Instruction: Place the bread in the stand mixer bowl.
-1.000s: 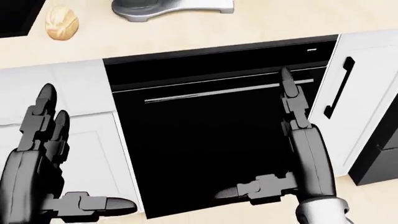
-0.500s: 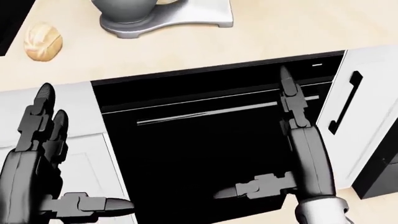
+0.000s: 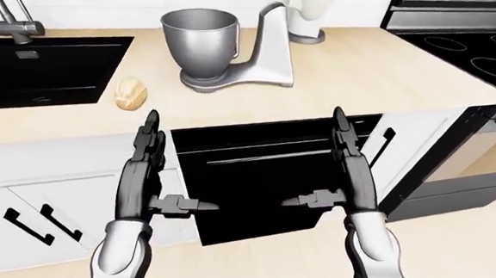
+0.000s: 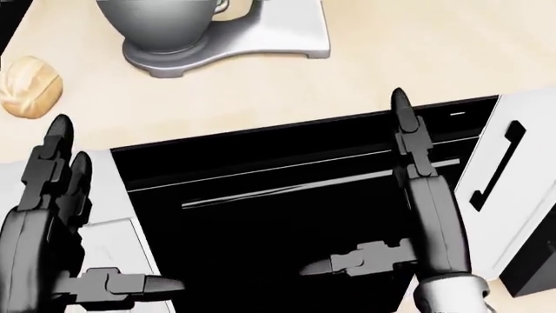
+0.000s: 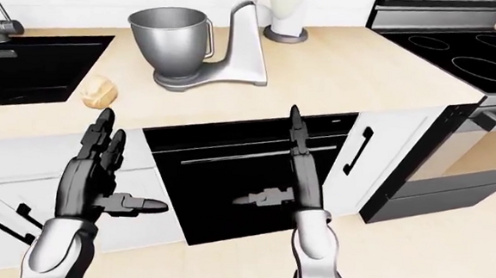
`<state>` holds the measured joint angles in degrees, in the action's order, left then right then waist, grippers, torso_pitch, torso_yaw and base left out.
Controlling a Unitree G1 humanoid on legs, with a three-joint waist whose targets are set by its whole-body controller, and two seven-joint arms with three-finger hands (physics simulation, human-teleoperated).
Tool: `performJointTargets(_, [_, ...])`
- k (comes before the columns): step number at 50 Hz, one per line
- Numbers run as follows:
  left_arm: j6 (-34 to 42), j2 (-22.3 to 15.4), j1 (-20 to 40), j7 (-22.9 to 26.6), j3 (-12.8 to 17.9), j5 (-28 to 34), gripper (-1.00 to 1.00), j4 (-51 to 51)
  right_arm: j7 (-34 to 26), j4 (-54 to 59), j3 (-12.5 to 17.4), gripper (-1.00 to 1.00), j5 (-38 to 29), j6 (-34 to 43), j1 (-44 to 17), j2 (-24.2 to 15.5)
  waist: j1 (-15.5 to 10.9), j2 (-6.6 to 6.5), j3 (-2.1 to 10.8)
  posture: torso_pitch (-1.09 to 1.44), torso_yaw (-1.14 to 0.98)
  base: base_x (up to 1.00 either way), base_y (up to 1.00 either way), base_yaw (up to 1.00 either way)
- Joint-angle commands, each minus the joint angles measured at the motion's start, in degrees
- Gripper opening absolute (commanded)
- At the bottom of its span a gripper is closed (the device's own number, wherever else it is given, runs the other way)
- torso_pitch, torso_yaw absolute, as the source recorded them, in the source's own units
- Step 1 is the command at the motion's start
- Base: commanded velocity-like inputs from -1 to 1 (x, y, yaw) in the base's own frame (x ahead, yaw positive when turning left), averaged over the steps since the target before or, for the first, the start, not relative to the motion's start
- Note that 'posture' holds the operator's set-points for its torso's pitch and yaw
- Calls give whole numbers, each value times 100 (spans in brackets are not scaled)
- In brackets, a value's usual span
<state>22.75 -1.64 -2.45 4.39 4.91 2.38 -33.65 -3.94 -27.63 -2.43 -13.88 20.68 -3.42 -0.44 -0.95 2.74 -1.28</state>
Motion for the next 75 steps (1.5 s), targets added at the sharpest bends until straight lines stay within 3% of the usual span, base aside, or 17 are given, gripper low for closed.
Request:
performJointTargets(1, [-165,6,54,9,-36,-10,100,-125,40,-122,32,100,-36,-95,-68,-20,1,109,95,0,0,0,0,1])
performJointTargets(2, [-145,4,64,8,-29,-15,100,-133,40,-129,32,100,-40,-97,-65,-20,-14,-150,37,0,0,0,0,1])
performJointTargets(10, [-173,5,38,16,-24,-20,100,-133,45,-150,15,100,-68,-115,-46,-11,92,-302,70,0,0,0,0,12])
performJointTargets(14, [-165,4,35,18,-20,-22,100,-146,46,-155,10,100,-75,-116,-43,-10,104,-768,90,0,0,0,0,16])
performJointTargets(24, [-169,7,28,20,-26,-15,100,-147,49,-143,-7,100,-88,-146,-43,-4,48,-289,27,0,0,0,0,17])
performJointTargets(28, [-160,9,23,21,-34,-13,100,-163,50,-145,-5,100,-93,-153,-40,-4,89,194,81,0,0,0,0,17])
performJointTargets(29, [-161,8,27,21,-29,-15,100,-159,53,-141,-8,100,-106,-156,-41,-6,129,-55,42,0,0,0,0,16])
performJointTargets(37, [-176,13,12,21,-39,-10,100,-153,49,-147,-3,100,-115,-146,-39,-4,82,-299,3,0,0,0,0,8])
performJointTargets(41, [-178,14,22,19,-47,-6,100,-135,43,-153,-1,100,-112,-137,-42,-4,97,-874,100,0,0,0,0,8])
performJointTargets(42, [-159,15,23,19,-45,-11,100,-157,41,-162,-4,100,-115,-130,-42,-4,42,-602,44,0,0,0,0,8])
performJointTargets(51, [-152,10,40,16,-42,-8,100,-145,35,-157,-2,100,-112,-129,-50,-5,53,-259,9,0,0,0,0,7])
performJointTargets(54, [-157,9,46,16,-36,-12,100,-136,35,-165,-5,100,-116,-125,-50,-5,77,205,113,0,0,0,0,8])
performJointTargets(64, [-167,8,27,22,-33,-12,100,-151,33,-167,-12,100,-121,-121,-53,-2,81,-363,-35,0,0,0,0,7])
performJointTargets(67, [-182,9,21,23,-35,-10,100,-138,32,-165,-9,100,-117,-130,-51,-2,94,-809,58,0,0,0,0,8])
performJointTargets(70, [-198,10,11,26,-39,-7,100,-129,34,-166,-13,100,-119,-137,-45,0,67,-621,-111,0,0,0,0,5])
performJointTargets(73, [-176,12,15,24,-38,-7,100,-149,25,-197,-10,100,-100,-163,-31,-2,82,-452,117,0,0,4,0,0])
performJointTargets(75, [-182,13,16,24,-43,-4,100,-142,28,-202,-8,100,-92,-189,-25,-1,62,-338,-93,0,0,22,0,0])
